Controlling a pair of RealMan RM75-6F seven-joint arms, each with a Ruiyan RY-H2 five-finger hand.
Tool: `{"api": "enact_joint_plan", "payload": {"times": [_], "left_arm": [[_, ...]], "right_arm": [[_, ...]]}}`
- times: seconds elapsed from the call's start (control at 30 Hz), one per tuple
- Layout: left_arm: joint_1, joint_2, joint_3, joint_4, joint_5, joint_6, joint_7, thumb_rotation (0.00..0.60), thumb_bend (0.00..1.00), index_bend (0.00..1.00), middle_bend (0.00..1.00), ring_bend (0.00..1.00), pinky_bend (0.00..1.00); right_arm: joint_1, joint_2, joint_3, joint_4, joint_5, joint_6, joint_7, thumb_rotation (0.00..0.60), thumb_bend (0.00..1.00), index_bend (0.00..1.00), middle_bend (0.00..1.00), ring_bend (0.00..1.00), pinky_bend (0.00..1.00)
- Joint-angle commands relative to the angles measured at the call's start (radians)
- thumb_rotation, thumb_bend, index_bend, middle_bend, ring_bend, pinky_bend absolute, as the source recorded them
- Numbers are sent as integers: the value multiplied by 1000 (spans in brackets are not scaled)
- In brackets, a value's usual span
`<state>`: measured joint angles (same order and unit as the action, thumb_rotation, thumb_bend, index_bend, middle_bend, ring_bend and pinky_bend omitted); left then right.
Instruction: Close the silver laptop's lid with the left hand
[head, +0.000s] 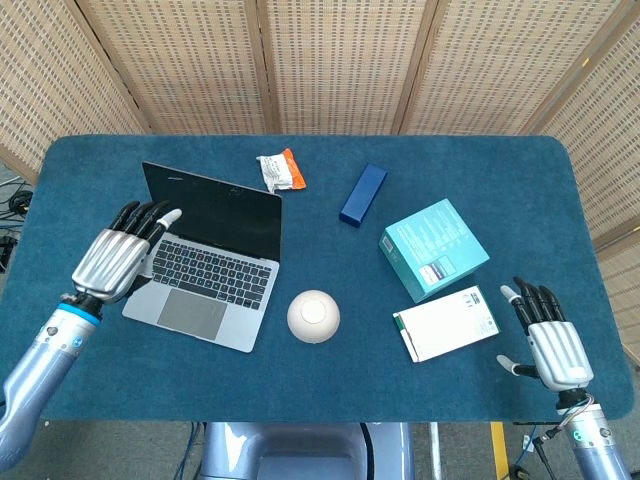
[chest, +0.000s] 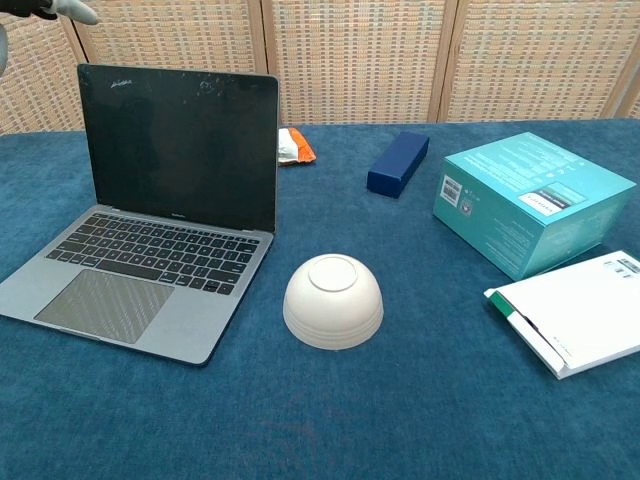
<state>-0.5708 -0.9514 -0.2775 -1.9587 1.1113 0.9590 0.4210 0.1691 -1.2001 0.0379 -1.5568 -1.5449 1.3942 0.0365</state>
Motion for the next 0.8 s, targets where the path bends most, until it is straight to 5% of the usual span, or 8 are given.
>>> {"api": "enact_joint_plan", "payload": {"times": [0.03, 0.5, 0.8], "left_arm": [[-92, -7, -42, 39, -108, -87, 4, 600, 996, 0, 0, 0, 0], [-364, -96, -54, 205, -364, -215, 114, 600, 1000, 0, 0, 0, 0], [-493, -172, -11, 339, -504, -238, 168, 600, 1000, 0, 0, 0, 0]], "right_arm": [[1, 1, 2, 2, 3, -1, 11, 600, 79, 79, 0, 0, 0], [7, 0, 15, 36, 41, -27, 71, 600, 78, 79, 0, 0, 0], [12, -4, 20, 58, 58, -45, 102, 600, 78, 79, 0, 0, 0]]}}
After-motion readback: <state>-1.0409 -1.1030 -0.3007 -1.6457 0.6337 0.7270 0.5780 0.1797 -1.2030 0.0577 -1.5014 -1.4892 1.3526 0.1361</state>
